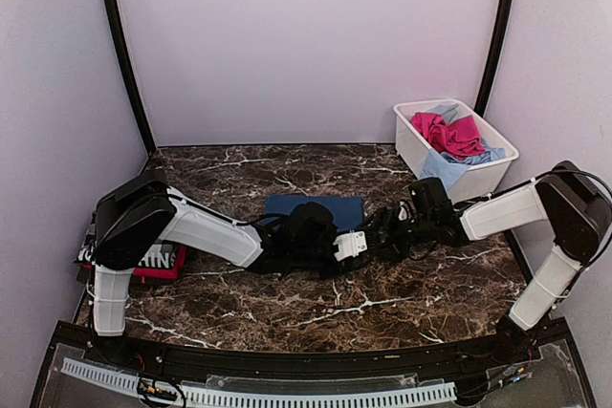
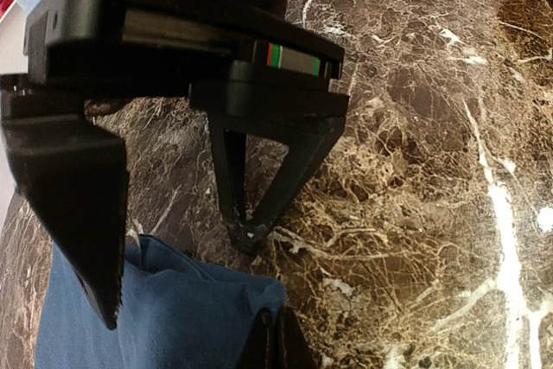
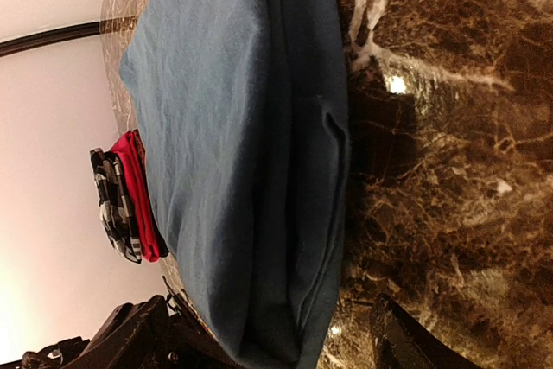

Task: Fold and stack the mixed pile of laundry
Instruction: Pick up the square-folded T-shirt from the center of the board.

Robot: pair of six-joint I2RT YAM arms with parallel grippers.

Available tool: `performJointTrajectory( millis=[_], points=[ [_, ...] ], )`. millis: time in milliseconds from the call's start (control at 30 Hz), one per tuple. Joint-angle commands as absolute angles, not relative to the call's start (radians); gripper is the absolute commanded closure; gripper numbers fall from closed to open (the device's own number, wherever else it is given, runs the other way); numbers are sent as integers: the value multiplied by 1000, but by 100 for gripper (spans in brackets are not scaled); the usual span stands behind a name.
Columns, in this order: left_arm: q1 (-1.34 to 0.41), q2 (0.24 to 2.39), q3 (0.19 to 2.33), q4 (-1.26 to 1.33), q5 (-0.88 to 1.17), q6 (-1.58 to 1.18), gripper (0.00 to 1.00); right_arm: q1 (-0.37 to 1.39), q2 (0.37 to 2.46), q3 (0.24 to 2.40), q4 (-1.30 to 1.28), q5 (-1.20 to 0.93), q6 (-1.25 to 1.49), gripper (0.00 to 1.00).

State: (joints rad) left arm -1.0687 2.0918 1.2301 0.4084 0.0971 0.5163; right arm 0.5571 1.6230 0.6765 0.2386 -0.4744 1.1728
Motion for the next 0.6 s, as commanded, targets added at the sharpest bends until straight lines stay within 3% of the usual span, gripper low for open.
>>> performJointTrajectory(
  millis=[0,567],
  points=[
    [-1066,2017,1217,449,119,509,100,578,1695,680,392,-485,1249,25],
    [-1071,1985,1185,464,121,510,100,585,1927,752,537,-488,1360,40]
  ],
)
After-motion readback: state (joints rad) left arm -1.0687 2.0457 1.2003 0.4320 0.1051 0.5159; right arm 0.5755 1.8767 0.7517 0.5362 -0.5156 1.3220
